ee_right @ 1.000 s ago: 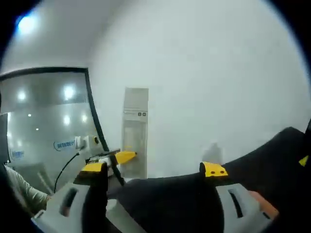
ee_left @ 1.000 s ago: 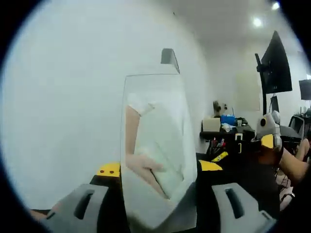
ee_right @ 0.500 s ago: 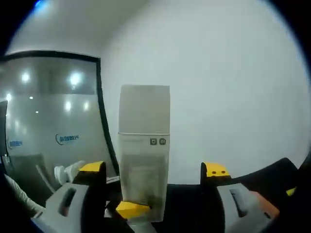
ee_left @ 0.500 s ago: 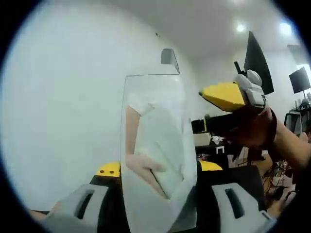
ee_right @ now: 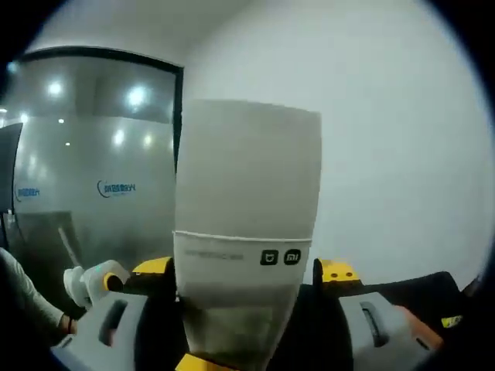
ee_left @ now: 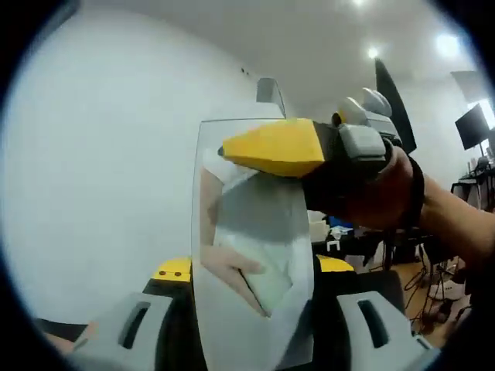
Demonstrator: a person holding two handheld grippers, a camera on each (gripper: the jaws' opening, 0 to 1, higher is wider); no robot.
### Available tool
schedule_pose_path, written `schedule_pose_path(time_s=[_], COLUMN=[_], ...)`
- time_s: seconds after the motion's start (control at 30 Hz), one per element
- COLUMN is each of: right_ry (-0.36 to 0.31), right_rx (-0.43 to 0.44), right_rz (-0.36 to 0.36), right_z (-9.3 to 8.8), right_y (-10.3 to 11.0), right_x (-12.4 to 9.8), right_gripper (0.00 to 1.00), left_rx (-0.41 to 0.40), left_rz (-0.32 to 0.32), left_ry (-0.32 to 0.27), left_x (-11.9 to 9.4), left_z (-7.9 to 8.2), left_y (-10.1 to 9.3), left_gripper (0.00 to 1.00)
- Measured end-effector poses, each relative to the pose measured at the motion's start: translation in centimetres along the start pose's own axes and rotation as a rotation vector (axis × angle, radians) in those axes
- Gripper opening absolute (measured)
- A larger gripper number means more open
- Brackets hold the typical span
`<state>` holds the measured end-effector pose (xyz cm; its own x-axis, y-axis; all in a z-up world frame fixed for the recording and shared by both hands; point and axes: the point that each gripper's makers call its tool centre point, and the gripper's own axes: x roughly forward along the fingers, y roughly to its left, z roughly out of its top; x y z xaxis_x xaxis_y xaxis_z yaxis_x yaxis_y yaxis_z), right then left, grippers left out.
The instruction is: Assemble the cup parts correctly, then place the assembled cup into the box.
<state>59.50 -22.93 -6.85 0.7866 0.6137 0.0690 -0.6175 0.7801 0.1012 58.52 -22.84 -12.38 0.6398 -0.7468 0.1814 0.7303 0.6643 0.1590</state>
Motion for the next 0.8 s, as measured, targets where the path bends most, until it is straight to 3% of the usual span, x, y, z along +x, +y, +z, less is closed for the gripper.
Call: schedule_pose_path(time_s=[0.07, 0.1, 0.23, 0.27, 0.33, 0.47, 0.6, 0.7, 0.8], right_ry=[0.006, -0.003, 0.014, 0.005, 0.011, 0.02, 0.002, -0.033, -0.122], right_rx=[0.002, 0.001, -0.017, -0.011, -0.017, -0.016, 0.09, 0.117, 0.2], right_rz=[0.03, 0.053, 0.091, 0.091, 0.13, 0.169, 0.239, 0.348, 0.527], right_z=[-0.7, -0.9, -2.0, -1.9, -2.0, -1.9, -1.3, -0.9, 0.5], right_y=[0.4, 0.6, 1.2, 1.3, 1.7, 1.5, 1.3, 2.2, 4.2], right_x=[-0.5, -0.8, -1.8, -2.0, -2.4, -3.3, -4.2, -4.9, -6.6], right_gripper=[0.58, 0.58, 0.56, 0.56, 0.55, 0.54, 0.54, 0.54, 0.54], left_rx=[-0.011, -0.005, -0.04, -0.038, -0.107, -0.154, -0.23, -0.284, -0.448], left_rz=[0.012, 0.004, -0.006, -0.048, -0.094, -0.203, -0.264, -0.301, -0.483], left_ry=[0.032, 0.012, 0.038, 0.03, 0.044, 0.073, 0.102, 0.124, 0.115], left_x=[-0.6, -0.5, -1.3, -1.4, -1.7, -2.7, -4.0, -4.9, -6.8], left_z=[-1.1, -1.0, -2.1, -2.0, -2.0, -2.0, -2.2, -2.8, -1.5], left_y=[-0.5, -0.5, -1.4, -2.0, -2.5, -3.7, -4.2, -4.1, -6.0], left_gripper=[0.53, 0.53, 0.52, 0.52, 0.51, 0.72, 0.75, 0.75, 0.78])
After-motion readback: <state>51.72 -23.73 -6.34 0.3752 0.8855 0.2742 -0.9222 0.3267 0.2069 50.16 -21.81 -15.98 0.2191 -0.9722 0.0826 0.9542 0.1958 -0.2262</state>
